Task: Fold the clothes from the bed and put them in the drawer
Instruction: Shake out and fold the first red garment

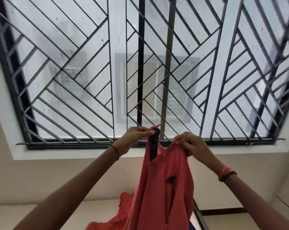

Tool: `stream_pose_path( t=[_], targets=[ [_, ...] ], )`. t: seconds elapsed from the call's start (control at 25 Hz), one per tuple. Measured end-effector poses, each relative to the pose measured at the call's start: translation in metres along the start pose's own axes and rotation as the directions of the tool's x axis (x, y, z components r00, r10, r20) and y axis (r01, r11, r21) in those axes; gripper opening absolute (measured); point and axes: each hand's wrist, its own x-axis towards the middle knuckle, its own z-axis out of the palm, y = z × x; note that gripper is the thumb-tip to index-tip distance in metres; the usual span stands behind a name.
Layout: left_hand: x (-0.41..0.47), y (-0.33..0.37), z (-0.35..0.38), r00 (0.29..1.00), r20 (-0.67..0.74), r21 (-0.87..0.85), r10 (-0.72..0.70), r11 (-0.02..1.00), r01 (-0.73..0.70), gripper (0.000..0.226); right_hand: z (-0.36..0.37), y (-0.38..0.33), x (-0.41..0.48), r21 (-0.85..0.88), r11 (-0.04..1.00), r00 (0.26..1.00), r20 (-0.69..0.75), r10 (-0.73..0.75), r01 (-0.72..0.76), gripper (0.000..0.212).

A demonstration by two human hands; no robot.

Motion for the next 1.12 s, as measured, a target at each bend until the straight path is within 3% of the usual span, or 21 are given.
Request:
stream_pose_path(
  t=[0.16, 0.28, 0.64, 0.84, 0.96, 1.12],
  targets=[
    [0.0, 0.003, 0.011, 0.997, 0.071, -0.069, -0.039, 0.997, 0.044, 0.033, 0.002, -0.021, 0.02, -0.234, 0.945, 0.97, 0.132, -0.202, 0.229, 0.022],
    [-0.002, 0.01, 0.02, 0.996, 0.065, -0.072, -0.055, 0.996, 0.06, 0.016, 0.005, -0.028, 0.028, -0.28, 0.909, 0.951, 0.111, -0.288, 0.308, 0.022],
    [-0.003, 0.015, 0.036, 0.999, 0.005, -0.086, -0.054, 0.995, 0.054, 0.017, 0.006, -0.025, 0.032, -0.246, 0.926, 0.954, -0.02, -0.301, 0.287, 0.02],
    [-0.006, 0.019, 0.038, 1.0, -0.023, -0.058, -0.003, 0.998, 0.002, 0.011, 0.013, -0.019, 0.033, -0.262, 0.926, 0.958, -0.015, -0.285, 0.271, 0.02],
    [-0.01, 0.02, 0.042, 0.996, 0.029, -0.08, 0.083, 0.994, -0.08, 0.009, 0.014, -0.018, 0.035, -0.27, 0.93, 0.962, -0.045, -0.27, 0.249, 0.021],
    [-0.004, 0.012, 0.046, 0.952, -0.136, 0.181, 0.273, 0.952, -0.247, 0.011, 0.013, -0.022, 0.041, -0.303, 0.913, 0.958, 0.002, -0.286, 0.273, 0.021]
  ],
)
